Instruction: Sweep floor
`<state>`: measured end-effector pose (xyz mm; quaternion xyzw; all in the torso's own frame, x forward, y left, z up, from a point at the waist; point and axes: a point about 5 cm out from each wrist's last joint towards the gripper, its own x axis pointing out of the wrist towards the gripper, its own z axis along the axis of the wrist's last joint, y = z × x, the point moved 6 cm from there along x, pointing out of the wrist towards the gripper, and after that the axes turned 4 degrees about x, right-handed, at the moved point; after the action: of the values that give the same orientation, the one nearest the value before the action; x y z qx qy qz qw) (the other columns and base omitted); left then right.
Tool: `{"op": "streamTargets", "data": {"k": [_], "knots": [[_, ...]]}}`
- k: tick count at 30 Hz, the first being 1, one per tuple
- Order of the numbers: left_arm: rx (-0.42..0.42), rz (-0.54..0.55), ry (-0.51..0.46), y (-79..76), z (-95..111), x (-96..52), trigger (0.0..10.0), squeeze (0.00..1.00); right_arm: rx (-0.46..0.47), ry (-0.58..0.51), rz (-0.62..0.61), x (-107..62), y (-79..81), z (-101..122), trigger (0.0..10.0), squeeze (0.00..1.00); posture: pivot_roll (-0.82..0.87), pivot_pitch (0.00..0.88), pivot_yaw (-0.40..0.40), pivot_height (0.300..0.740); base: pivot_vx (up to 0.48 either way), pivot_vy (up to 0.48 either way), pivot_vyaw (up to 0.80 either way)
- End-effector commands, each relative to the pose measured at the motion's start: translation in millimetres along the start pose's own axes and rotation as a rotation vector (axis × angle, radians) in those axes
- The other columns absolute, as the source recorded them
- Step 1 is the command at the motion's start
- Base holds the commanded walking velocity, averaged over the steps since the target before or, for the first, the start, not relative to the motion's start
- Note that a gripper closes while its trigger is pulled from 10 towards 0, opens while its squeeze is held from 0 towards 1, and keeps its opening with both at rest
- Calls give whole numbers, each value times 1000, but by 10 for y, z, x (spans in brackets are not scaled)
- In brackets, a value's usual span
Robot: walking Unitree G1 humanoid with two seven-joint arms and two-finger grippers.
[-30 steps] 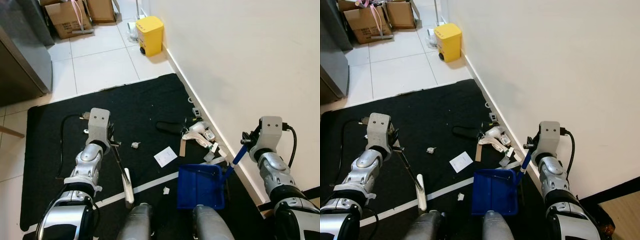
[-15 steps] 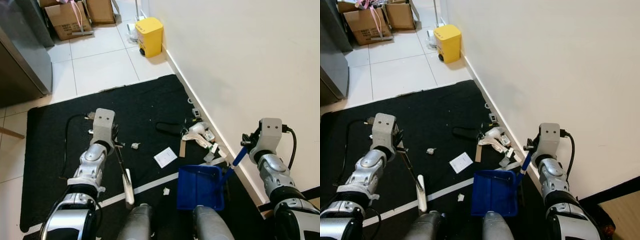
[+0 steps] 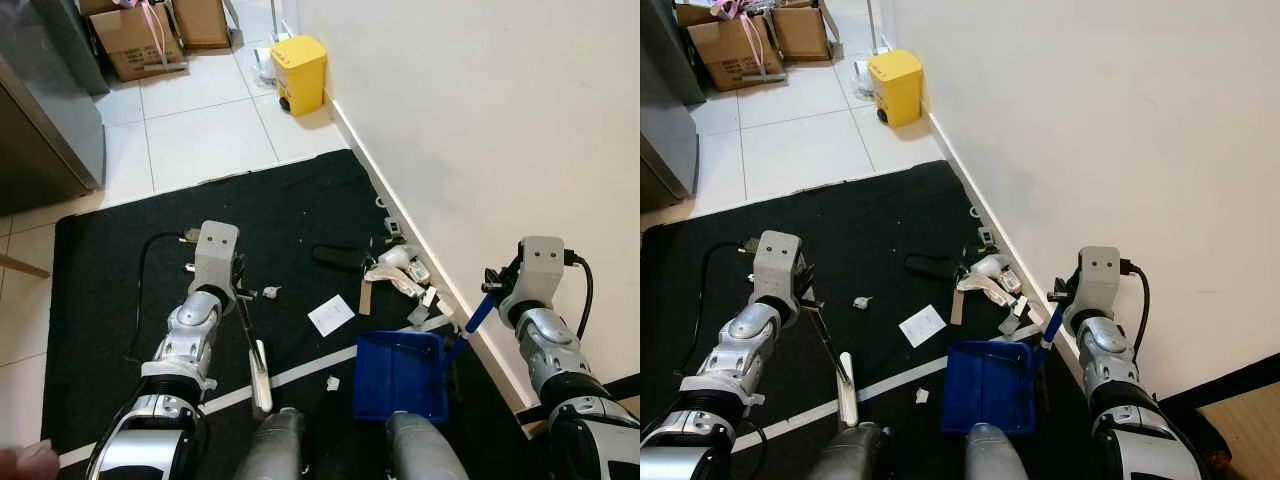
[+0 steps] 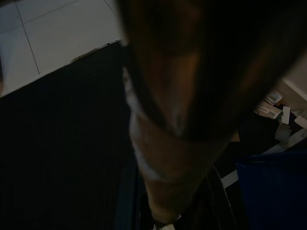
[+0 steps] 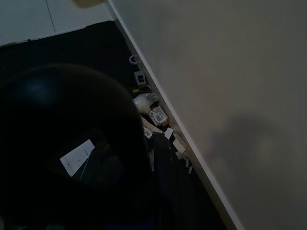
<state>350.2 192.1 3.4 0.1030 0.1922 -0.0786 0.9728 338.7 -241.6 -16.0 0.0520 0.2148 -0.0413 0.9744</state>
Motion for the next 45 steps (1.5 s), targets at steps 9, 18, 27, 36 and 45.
{"op": "streamTargets", "data": {"k": [9,18,27,36,45], "knots": [[-31,-46,67,-255,-164,-4,10000,0,62,92,38,-23,147,-259,10000,0,25,42,-4,740,0,-213,0],[-52,-52,67,-292,-175,-22,10000,0,58,91,40,-22,146,-251,10000,0,24,49,-11,740,0,-107,0],[-47,-73,71,-343,-208,-58,10000,0,54,95,47,-19,156,-250,10000,0,26,53,-16,740,0,0,0],[-45,-55,78,-283,-236,-78,10000,0,54,101,50,-26,165,-274,10000,0,29,52,-19,740,0,0,0],[5,-149,-17,-577,64,75,10000,0,46,101,47,-27,165,-277,10000,0,28,54,-30,740,0,0,0]]}}
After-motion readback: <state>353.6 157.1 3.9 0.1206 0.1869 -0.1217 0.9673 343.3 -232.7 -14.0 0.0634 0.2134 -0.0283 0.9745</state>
